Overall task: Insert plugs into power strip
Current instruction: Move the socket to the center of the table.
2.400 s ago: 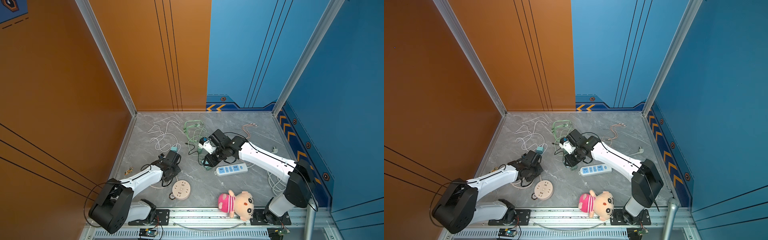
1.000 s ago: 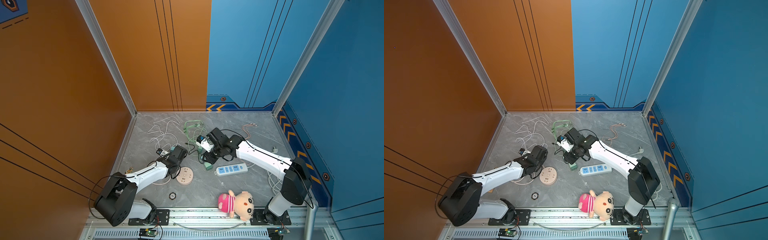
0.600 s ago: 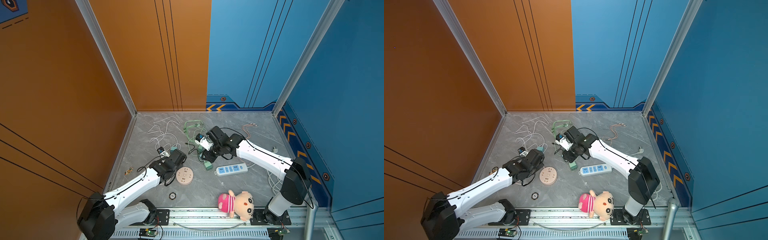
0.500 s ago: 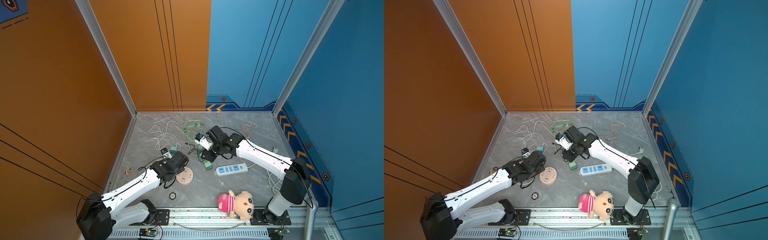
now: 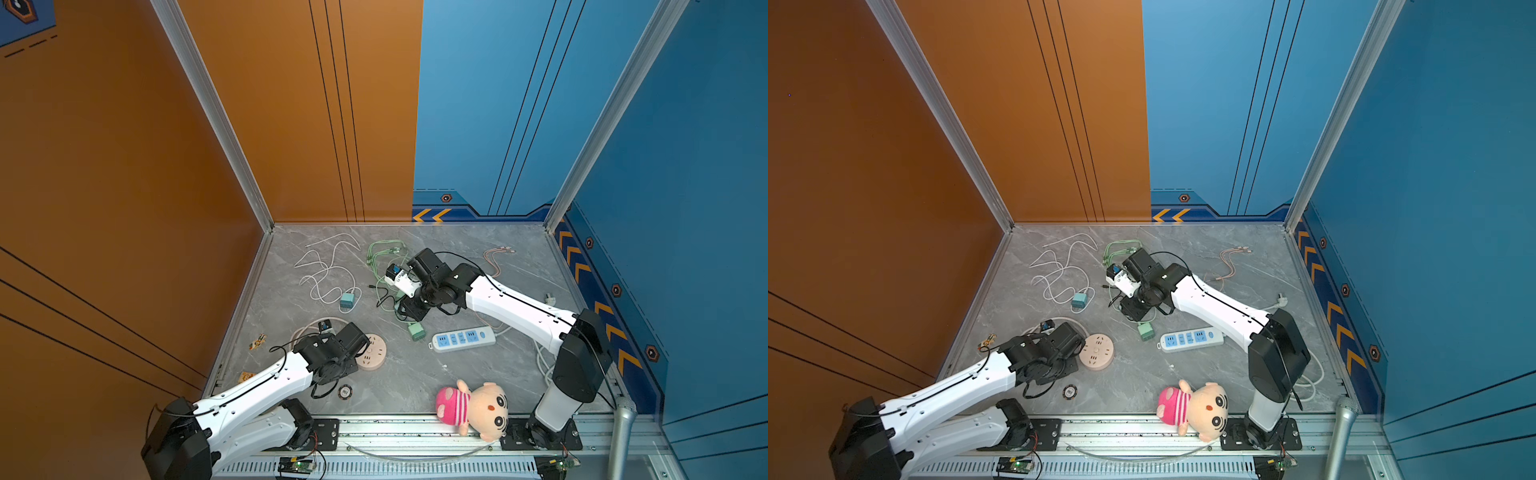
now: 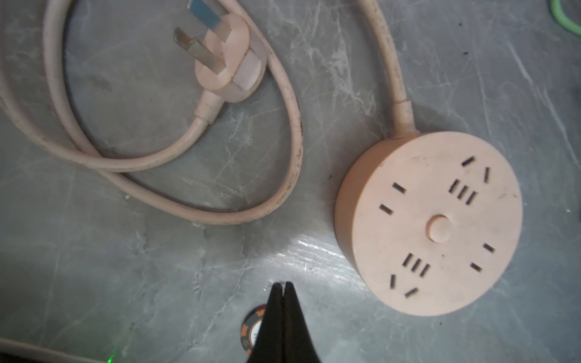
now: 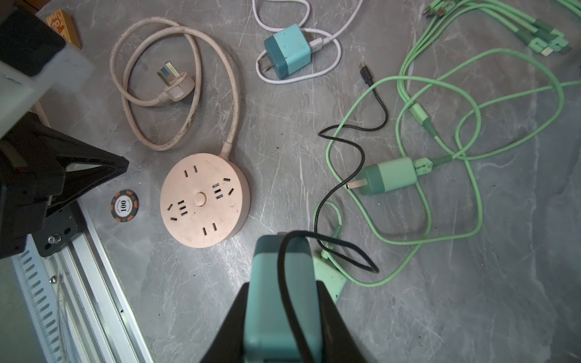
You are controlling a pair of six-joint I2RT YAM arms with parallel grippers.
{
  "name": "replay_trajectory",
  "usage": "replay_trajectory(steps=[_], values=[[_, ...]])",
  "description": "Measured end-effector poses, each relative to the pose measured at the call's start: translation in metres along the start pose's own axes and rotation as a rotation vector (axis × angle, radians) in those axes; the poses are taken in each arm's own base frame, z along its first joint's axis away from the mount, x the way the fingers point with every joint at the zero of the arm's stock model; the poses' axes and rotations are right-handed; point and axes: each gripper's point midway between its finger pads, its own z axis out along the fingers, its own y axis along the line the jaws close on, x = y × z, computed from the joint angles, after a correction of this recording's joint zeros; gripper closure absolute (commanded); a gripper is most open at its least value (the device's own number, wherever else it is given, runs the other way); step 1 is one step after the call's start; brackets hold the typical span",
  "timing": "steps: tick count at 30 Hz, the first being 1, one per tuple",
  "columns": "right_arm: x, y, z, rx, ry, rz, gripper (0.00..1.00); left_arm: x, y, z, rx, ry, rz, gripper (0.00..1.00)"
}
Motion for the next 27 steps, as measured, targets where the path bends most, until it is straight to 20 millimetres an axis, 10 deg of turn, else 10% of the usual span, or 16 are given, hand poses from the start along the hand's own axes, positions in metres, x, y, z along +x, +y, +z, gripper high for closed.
replay_trajectory(steps=[14,27], values=[[0.007,0.009,0.002,-0.013,0.031,-0.051,1.00,-0.005,-0.030,0.044,0.063,0.068,-0.024,1.00],[0.010,0.011,0.005,-0.013,0.048,-0.097,1.00,-0.003,-0.077,0.041,0.172,0.058,0.055,1.00]])
